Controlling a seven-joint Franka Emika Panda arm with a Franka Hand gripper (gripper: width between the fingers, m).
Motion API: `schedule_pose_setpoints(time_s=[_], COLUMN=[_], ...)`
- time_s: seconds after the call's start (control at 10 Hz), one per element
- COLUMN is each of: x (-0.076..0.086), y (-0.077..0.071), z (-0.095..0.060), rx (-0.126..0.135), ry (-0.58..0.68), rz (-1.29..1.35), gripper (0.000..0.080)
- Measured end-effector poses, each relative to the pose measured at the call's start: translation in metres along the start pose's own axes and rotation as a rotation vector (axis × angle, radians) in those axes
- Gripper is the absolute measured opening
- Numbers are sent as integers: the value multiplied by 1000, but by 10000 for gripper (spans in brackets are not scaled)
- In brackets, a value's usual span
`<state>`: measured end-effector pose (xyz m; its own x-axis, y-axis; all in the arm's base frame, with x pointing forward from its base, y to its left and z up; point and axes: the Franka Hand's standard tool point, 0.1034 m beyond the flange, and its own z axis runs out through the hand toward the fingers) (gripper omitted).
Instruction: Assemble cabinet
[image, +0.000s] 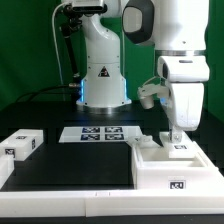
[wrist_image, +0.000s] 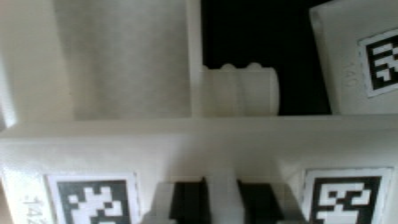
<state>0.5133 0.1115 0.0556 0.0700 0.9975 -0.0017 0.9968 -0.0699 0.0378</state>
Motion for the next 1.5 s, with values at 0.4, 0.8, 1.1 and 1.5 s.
schedule_pose_setpoints(time_s=[0.4, 0.8, 1.1, 1.5], x=[0, 0, 0, 1], y=[3, 26, 50, 69], z=[0, 0, 0, 2], rx=[-13, 0, 0, 41], ry=[10, -4, -8, -31], rz=[44, 47, 21, -15], gripper=[70, 70, 70, 70])
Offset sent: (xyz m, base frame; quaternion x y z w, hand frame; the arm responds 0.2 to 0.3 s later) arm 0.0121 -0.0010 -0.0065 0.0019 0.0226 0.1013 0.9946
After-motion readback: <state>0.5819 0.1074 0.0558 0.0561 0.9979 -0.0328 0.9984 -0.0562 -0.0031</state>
